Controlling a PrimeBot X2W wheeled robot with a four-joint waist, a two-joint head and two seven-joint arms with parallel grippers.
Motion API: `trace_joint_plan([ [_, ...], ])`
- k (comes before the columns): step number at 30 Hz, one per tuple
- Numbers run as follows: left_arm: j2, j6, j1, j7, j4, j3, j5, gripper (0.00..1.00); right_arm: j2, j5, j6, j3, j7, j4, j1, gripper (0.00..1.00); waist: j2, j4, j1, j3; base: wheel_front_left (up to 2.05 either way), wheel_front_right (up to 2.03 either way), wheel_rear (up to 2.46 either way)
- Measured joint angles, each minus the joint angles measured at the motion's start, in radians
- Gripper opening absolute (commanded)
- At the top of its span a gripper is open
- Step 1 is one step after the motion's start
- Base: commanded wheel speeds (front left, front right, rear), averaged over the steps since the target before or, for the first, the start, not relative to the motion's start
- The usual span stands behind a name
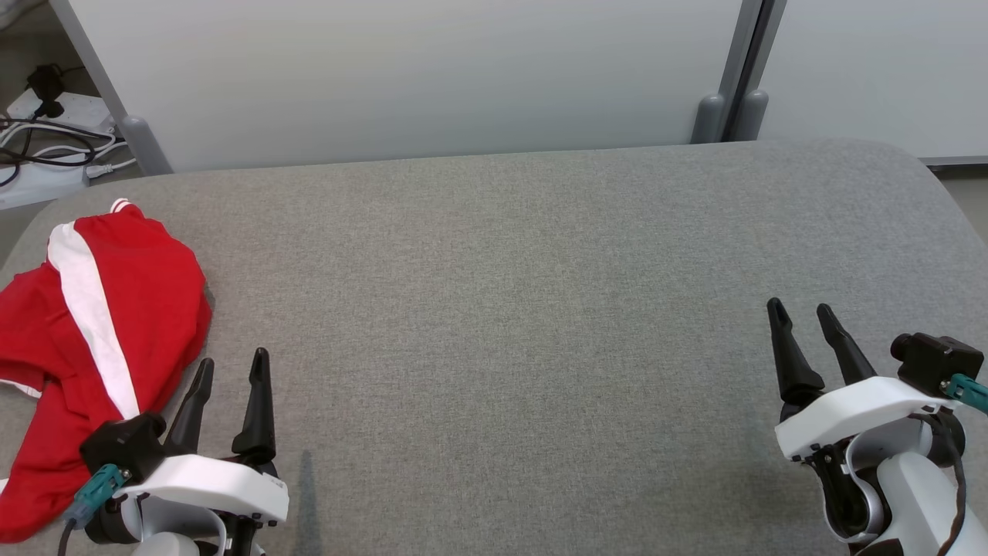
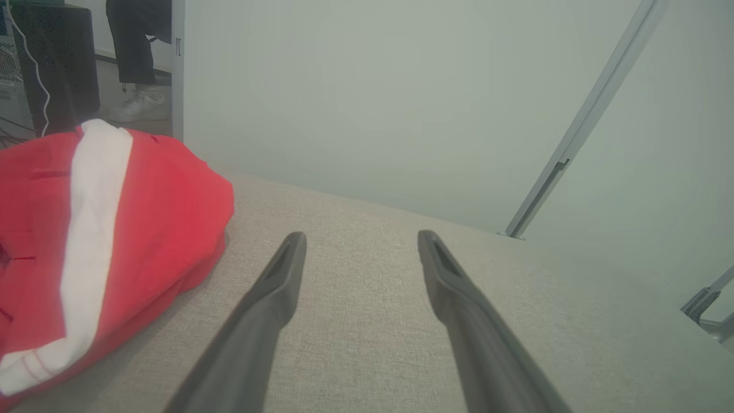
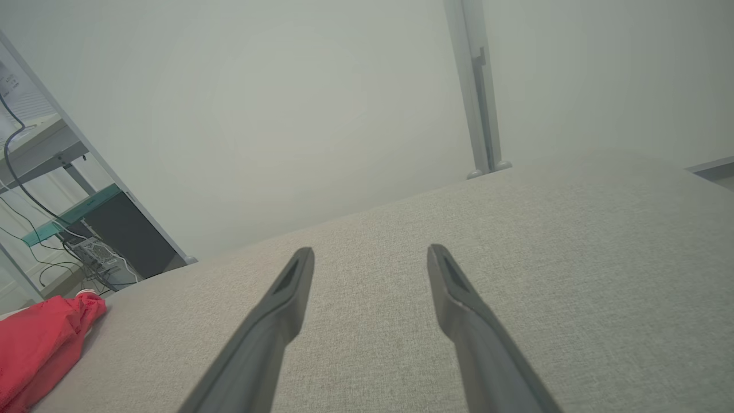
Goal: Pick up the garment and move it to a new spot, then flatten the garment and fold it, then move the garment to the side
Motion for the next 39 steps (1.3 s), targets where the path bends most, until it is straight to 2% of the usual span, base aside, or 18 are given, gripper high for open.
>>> trace_joint_plan([
  [26,-0.005,0.007,-0.024,-0.071,0.024,0.036,0.316,1.00,-0.024,-0.276,0.000,0.003,-0.071,0.057,-0.060,1.00,0.0000,-0.007,0.0000,-0.001,0.00,0.00,0.00],
  [39,-0.010,0.010,-0.024,-0.073,0.061,0.069,0.314,1.00,-0.016,-0.317,0.000,-0.060,-0.077,0.054,-0.059,1.00,0.0000,-0.005,-0.0001,-0.002,0.00,0.00,0.00],
])
